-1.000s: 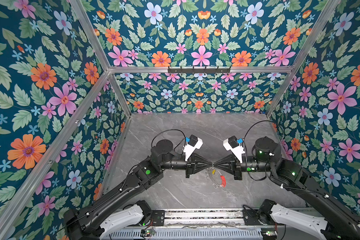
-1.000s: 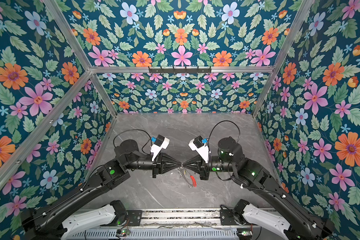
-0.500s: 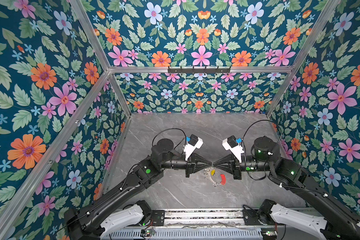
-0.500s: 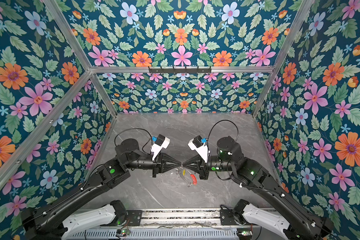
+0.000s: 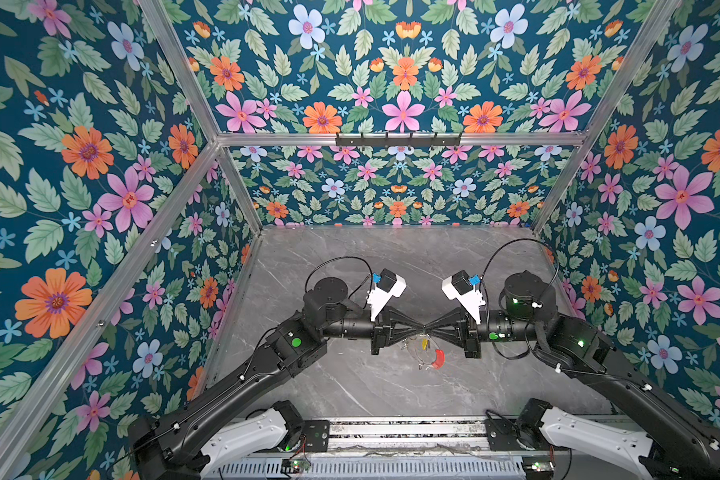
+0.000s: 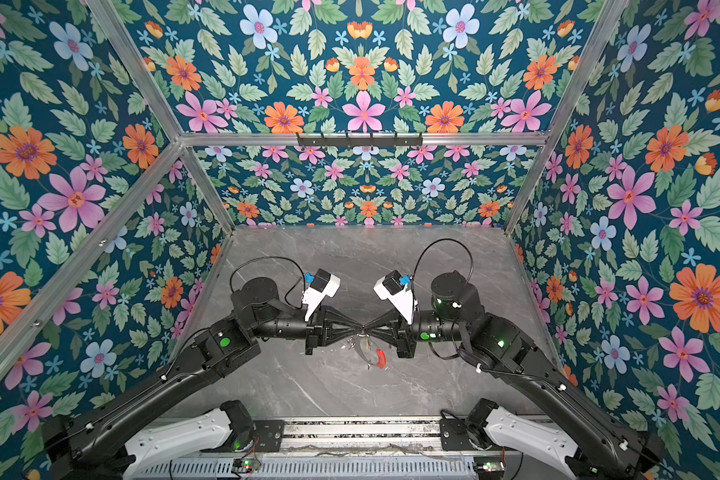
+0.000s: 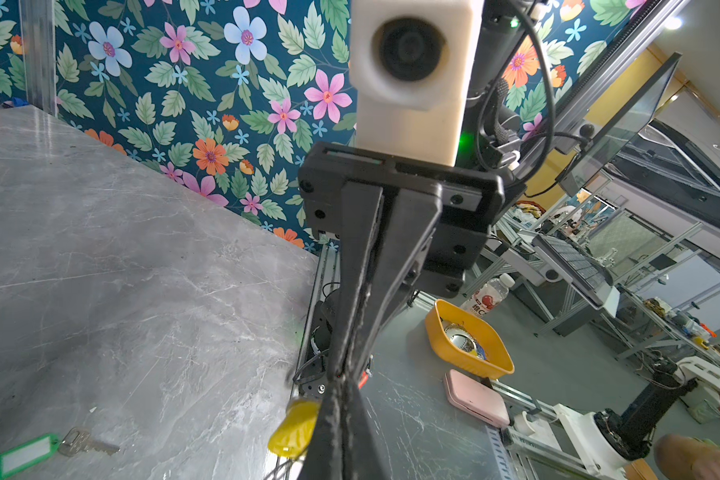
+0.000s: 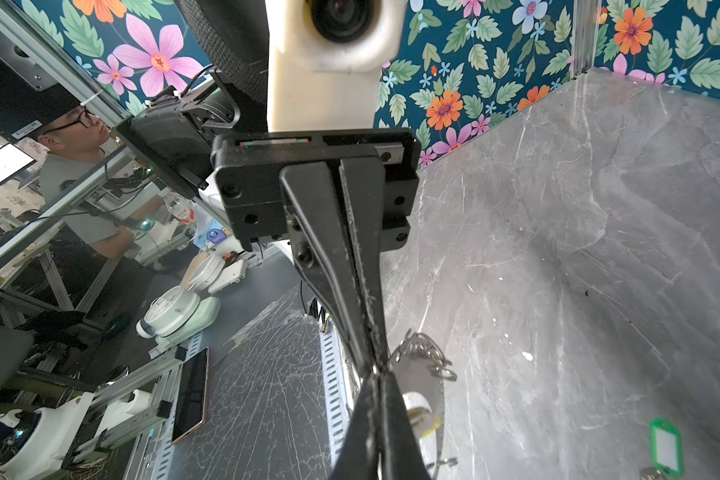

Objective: Remove the keys from the keyring

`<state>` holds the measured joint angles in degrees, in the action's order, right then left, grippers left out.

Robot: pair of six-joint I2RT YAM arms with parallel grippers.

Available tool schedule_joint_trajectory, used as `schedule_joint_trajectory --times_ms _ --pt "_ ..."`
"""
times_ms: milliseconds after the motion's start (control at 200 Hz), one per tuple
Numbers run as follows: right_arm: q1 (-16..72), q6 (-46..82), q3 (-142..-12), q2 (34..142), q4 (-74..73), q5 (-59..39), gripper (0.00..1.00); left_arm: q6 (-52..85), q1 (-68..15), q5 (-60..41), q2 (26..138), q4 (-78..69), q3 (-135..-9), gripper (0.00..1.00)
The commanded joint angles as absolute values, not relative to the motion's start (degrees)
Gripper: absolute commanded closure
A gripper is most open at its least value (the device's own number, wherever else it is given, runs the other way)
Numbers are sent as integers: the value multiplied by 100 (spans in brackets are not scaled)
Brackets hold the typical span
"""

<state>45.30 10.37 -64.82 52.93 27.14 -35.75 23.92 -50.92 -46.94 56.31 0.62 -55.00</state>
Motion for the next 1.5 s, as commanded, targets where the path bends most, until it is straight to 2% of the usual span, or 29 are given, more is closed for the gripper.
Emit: schedule_joint_trajectory --times_ms 0,30,65,180,415,740,870,1105,1245,1365,1495 --pt "4542 1102 -6499 5236 2370 -3410 87 2398 -5098 -4647 5578 -388 -5464 100" --pt "4535 1114 -6489 5186 2340 -3352 75 2408 -5098 -4532 5543 -419 -5439 100" --pt "4535 1110 -6455 5105 2281 -3266 65 2410 -5098 -4389 5493 -445 -5415 100" --pt "4535 1160 -6208 4715 1945 -2980 50 2496 -5098 -3955 5321 -660 -5277 100" --pt "4535 1174 -5614 4361 1537 -2844 45 2721 -5098 -3208 5081 -879 -5159 100" --pt "4544 1134 -5215 4554 1129 -2777 43 2846 -5098 -3090 5081 -1005 -5092 100" --pt "4542 1129 -5127 4649 1089 -2707 51 2909 -5098 -2994 5043 -1132 -5030 100" --pt "4553 1115 -5121 4716 1124 -2681 80 2962 -5104 -2728 5039 -1110 -5036 100" --pt "4596 1116 -5164 4790 1135 -2651 93 2995 -5098 -2658 5080 -1056 -5071 100" --pt "4619 1115 -5188 4804 1120 -2584 100 2994 -5098 -2594 5089 -982 -5093 100" --pt "4648 1089 -5233 4790 1179 -2530 100 2978 -5098 -2497 5097 -852 -5140 100"
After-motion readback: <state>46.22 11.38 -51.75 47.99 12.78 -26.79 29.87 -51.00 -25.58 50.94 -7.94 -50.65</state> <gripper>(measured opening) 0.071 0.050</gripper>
